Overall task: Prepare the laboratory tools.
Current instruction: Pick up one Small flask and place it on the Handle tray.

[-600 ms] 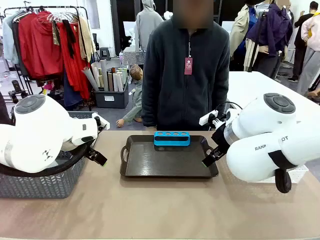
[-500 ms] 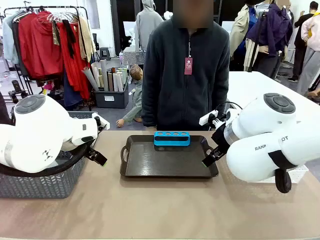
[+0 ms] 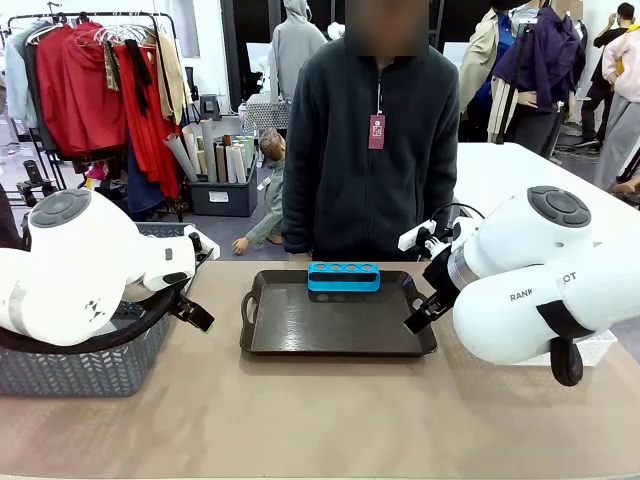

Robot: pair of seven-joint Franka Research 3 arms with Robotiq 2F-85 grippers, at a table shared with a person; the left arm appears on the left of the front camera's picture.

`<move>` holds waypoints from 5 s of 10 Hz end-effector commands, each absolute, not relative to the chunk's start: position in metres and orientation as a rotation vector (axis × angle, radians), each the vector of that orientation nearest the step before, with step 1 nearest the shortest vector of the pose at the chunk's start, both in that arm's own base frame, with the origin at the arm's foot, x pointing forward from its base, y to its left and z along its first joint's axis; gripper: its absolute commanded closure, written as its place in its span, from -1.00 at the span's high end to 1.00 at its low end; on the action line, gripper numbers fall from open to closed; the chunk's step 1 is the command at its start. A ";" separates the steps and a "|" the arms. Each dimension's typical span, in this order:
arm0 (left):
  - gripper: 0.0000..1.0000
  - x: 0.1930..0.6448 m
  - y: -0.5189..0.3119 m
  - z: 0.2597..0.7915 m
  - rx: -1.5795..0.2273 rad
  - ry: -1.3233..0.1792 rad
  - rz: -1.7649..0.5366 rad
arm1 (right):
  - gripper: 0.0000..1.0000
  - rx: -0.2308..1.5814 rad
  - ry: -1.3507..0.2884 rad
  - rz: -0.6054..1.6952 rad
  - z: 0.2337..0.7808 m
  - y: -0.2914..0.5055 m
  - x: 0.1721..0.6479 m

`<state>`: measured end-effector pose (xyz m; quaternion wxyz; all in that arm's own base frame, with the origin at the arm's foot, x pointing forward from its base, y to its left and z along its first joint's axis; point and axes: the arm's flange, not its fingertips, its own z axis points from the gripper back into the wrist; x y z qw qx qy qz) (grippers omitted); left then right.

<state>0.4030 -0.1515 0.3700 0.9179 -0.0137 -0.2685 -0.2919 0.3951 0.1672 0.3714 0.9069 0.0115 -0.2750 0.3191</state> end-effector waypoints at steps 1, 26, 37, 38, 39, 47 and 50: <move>1.00 0.403 -0.152 0.370 -0.028 -0.552 -0.600 | 1.00 0.024 -0.568 0.658 0.371 0.167 0.395; 1.00 0.408 -0.134 0.503 -0.371 -0.503 -0.880 | 1.00 0.312 -0.464 0.835 0.486 0.172 0.413; 1.00 0.405 -0.138 0.625 -0.272 -0.764 -0.954 | 1.00 0.353 -0.660 0.822 0.637 0.111 0.413; 1.00 0.406 -0.142 0.639 -0.268 -0.741 -0.972 | 1.00 0.338 -0.665 0.810 0.644 0.108 0.413; 1.00 0.408 -0.144 0.652 -0.255 -0.728 -0.970 | 1.00 0.335 -0.665 0.807 0.648 0.106 0.413; 1.00 0.412 -0.147 0.677 -0.262 -0.726 -0.985 | 1.00 0.284 -0.642 0.798 0.662 0.090 0.421; 1.00 0.412 -0.147 0.677 -0.262 -0.726 -0.985 | 1.00 0.309 -0.651 0.777 0.657 0.086 0.415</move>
